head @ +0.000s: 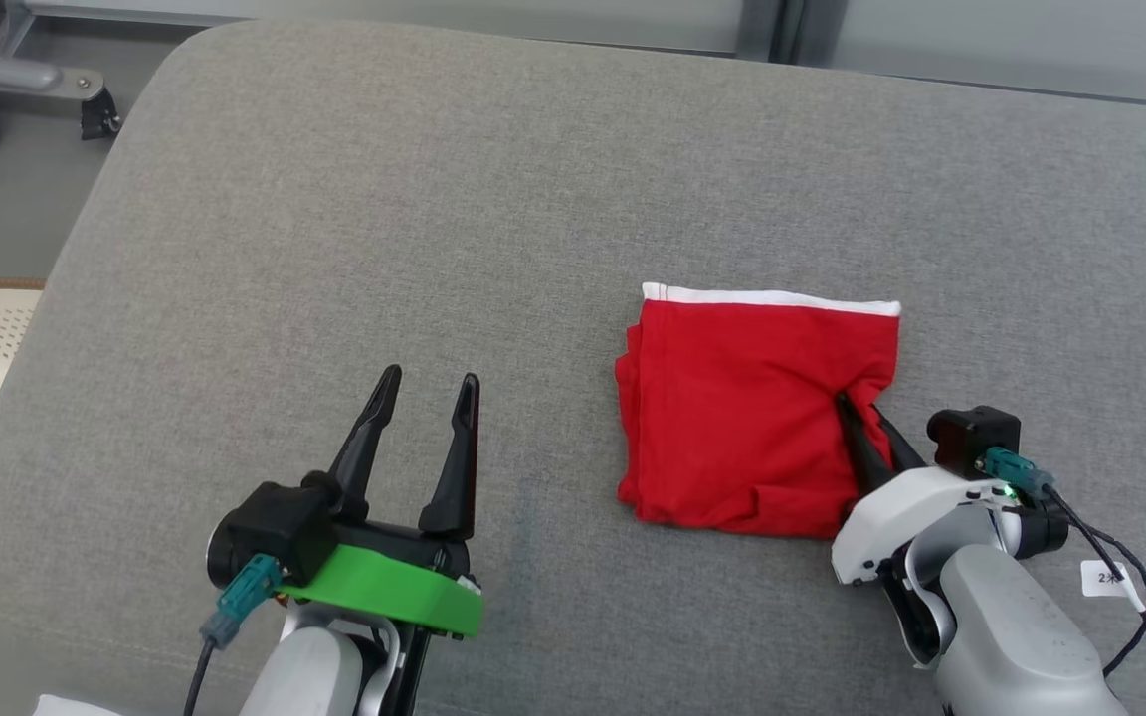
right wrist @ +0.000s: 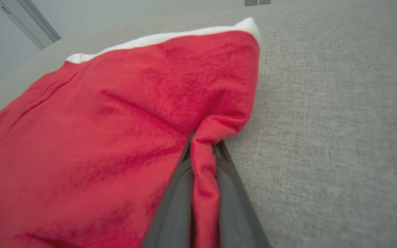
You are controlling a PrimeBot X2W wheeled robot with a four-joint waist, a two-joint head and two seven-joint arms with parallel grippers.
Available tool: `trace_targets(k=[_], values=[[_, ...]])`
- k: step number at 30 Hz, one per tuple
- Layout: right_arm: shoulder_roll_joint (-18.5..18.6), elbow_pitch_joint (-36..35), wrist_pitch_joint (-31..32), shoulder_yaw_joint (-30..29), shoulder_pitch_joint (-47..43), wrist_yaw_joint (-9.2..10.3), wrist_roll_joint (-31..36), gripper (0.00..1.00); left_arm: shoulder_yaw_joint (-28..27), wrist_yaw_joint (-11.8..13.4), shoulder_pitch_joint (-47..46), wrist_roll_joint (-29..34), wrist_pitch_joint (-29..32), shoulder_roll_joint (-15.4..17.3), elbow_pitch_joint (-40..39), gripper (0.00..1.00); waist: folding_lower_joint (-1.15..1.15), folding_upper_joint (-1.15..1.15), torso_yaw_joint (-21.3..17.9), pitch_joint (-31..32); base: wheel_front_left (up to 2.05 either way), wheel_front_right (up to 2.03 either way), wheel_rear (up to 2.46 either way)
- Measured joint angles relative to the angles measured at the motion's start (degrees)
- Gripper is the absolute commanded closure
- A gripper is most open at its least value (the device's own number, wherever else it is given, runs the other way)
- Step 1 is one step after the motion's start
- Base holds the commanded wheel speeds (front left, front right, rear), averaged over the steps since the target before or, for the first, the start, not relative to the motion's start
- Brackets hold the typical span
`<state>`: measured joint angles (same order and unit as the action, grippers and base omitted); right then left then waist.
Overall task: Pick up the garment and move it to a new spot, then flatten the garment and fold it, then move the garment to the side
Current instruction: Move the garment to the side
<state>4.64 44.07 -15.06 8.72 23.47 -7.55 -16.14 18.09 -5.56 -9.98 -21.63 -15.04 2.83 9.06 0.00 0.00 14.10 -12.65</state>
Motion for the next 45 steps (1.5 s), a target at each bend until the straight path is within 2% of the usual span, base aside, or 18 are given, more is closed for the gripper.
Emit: trace_targets(k=[4,12,15,19,26,30,35,40,45], values=[[1.81,-1.37,0.03,0.86,0.17,0.00,4.00,1.00,-0.10,-0.12,0.19,0.26,0.00,0.00,-0.21,0.00,0.00,0.00,-1.82,0.77,0.00,0.00,0.00],[6.80,-10.43,0.02,4.20,-0.46,0.01,14.32,1.00,0.31,-0.51,1.17,0.25,0.00,0.00,-0.46,0.00,0.00,0.00,-7.69,2.10,0.00,0.00,0.00],[10.42,-12.38,0.10,6.89,-0.42,0.01,15.70,1.00,0.87,-0.57,1.09,0.16,0.00,-0.01,-0.69,0.00,0.00,0.00,-10.78,2.35,0.00,0.00,0.00],[16.03,-16.03,2.26,11.68,0.88,-0.01,14.30,1.00,1.33,-0.74,0.42,1.04,0.00,-0.02,-0.68,0.00,0.00,0.00,-14.73,2.18,0.00,0.00,0.00],[28.64,-20.50,5.39,11.18,4.14,0.01,9.98,1.00,1.76,-1.25,-2.75,3.96,0.00,-0.08,-0.74,0.00,0.00,0.00,-21.12,-0.23,0.00,0.00,0.00],[32.51,-18.85,5.71,9.28,6.25,0.01,8.59,1.00,1.92,-1.48,-4.82,5.01,0.00,-0.09,-0.98,0.00,0.00,0.00,-23.16,-3.32,0.00,0.00,0.00],[34.76,-13.03,5.06,8.34,9.13,0.01,9.09,1.00,2.44,-1.74,-7.26,6.73,0.00,-0.11,-0.37,0.00,0.00,0.00,-24.48,-7.93,0.00,0.00,0.00],[35.01,-6.47,3.76,4.85,12.87,0.01,9.84,1.00,2.67,-1.76,-8.70,7.62,0.00,-0.11,-0.26,0.00,0.01,0.01,-25.03,-11.78,0.00,0.00,0.00],[33.17,0.08,2.81,3.38,15.18,0.00,12.17,1.00,3.46,-1.81,-10.12,8.15,0.00,-0.01,0.37,0.00,0.01,0.00,-24.61,-14.75,0.00,0.00,0.00]])
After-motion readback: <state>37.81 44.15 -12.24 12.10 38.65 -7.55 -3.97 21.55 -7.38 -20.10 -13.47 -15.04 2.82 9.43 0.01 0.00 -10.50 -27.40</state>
